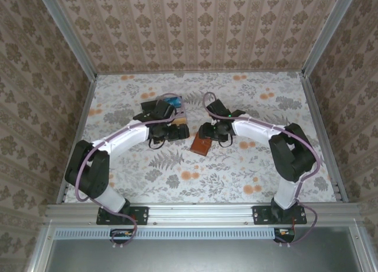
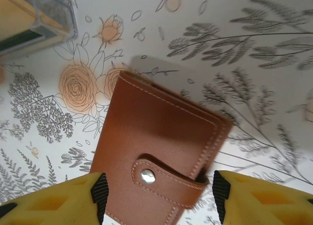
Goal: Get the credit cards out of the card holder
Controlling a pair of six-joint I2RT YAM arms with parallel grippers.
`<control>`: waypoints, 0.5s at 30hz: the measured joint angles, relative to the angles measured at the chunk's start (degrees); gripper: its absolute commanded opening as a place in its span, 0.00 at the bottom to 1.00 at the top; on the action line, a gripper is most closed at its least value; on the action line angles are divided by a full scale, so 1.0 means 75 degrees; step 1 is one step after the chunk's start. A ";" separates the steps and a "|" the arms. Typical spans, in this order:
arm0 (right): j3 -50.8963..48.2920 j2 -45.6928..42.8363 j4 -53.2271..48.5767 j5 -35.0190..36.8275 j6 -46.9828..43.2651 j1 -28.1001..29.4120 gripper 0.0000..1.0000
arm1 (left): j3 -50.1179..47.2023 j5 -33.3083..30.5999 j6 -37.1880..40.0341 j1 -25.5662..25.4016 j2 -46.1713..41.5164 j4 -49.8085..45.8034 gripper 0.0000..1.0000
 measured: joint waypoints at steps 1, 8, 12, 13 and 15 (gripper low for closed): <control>0.0137 0.0166 -0.0070 0.0003 0.0003 0.0052 0.58 | -0.0029 0.0050 -0.0041 0.0029 -0.0017 0.0032 1.00; 0.0743 0.0880 -0.0300 0.0035 -0.0233 0.0181 0.54 | -0.0315 0.0743 -0.0294 0.0204 -0.0038 0.0510 0.92; 0.0979 0.1072 -0.0154 -0.0472 -0.0866 0.0181 0.54 | -0.0487 0.1186 -0.0487 0.0268 0.0023 0.0839 0.83; 0.0985 0.1078 -0.0108 -0.0615 -0.1049 0.0181 0.54 | -0.0525 0.1300 -0.0562 0.0280 0.0076 0.0962 0.79; 0.0976 0.1078 -0.0026 -0.0804 -0.1320 0.0157 0.54 | -0.0595 0.1530 -0.0714 0.0306 0.0213 0.1198 0.72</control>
